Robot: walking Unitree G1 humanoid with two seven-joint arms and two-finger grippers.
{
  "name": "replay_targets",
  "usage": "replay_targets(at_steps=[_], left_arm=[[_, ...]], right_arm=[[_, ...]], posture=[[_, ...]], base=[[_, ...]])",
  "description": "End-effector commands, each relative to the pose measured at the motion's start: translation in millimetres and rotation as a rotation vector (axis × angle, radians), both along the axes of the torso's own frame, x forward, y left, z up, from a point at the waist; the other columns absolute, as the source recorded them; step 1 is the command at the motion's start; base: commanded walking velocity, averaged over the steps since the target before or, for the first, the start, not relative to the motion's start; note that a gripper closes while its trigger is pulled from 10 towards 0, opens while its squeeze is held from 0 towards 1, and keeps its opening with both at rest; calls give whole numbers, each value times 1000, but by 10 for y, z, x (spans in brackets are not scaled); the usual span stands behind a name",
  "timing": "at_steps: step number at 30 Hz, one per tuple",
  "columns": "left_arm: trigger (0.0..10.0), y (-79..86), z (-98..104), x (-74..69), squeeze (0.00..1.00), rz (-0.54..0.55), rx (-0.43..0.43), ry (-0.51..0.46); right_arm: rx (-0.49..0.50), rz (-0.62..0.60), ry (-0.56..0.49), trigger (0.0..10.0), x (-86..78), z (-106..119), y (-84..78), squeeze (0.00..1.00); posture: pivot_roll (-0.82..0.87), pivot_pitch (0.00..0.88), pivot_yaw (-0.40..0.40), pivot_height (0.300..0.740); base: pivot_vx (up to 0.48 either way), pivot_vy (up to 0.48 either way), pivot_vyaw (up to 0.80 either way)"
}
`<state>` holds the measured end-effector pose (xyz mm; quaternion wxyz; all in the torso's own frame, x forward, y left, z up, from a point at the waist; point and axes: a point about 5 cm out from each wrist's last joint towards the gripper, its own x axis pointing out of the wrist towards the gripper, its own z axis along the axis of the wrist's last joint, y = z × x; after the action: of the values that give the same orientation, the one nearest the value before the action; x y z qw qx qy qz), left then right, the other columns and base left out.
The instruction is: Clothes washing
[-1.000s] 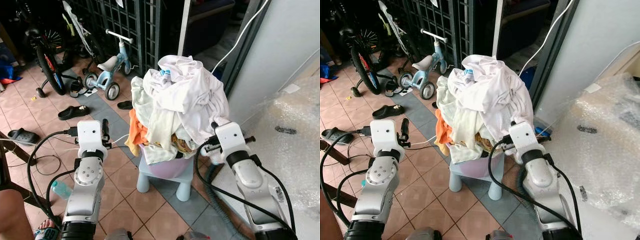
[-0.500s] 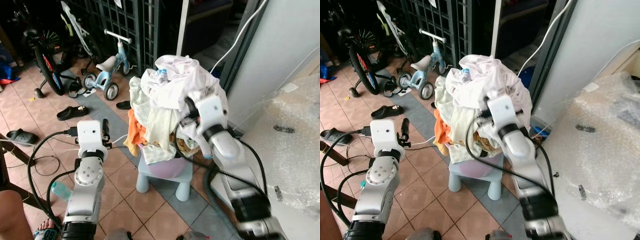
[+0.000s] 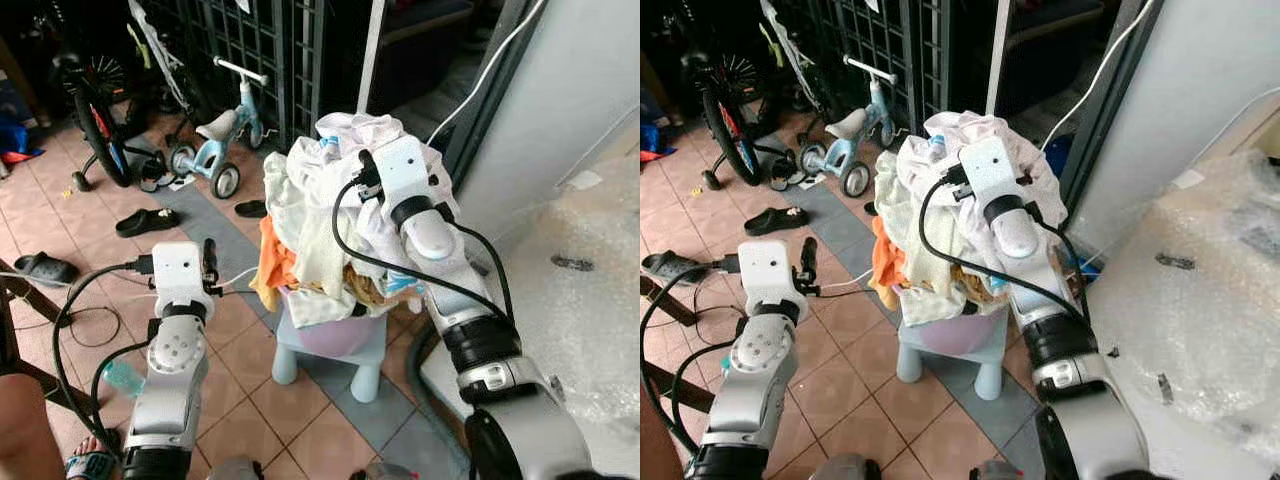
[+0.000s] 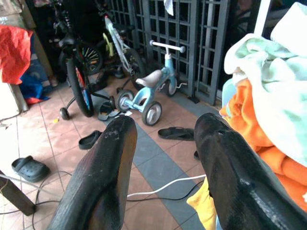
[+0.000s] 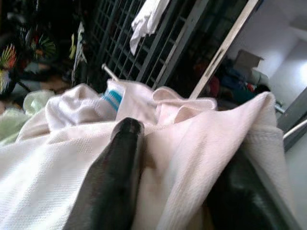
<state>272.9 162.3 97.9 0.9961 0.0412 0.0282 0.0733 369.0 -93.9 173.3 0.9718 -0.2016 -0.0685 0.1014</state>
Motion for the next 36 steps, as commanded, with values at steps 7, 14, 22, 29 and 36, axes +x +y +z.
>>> replay_targets(at_steps=[7, 14, 22, 29, 36], left_arm=[[10000, 27, 8, -32, 0, 2, 12, 12], [10000, 3, -6, -47, 0, -7, 9, 22], [10000, 1, -9, -48, 0, -15, 11, 32], [10000, 5, -19, -55, 0, -10, 13, 39], [10000, 1, -23, -52, 0, -12, 11, 41]], right_arm=[[-54, 18, 94, 10000, 21, -151, 139, 1000], [-116, 17, 195, 10000, -25, -367, 213, 1000], [-135, -11, 330, 1137, -65, -625, 246, 988], [-51, -24, 396, 0, -101, -728, 236, 0], [-3, -41, 407, 0, -71, -711, 195, 0]], posture=[[-8, 0, -36, 740], [-9, 0, -35, 740], [-5, 0, -34, 740], [-4, 0, -40, 740], [-8, 0, -38, 740]], base=[[0, 0, 0], [0, 0, 0], [0, 0, 0], [0, 0, 0], [0, 0, 0]])
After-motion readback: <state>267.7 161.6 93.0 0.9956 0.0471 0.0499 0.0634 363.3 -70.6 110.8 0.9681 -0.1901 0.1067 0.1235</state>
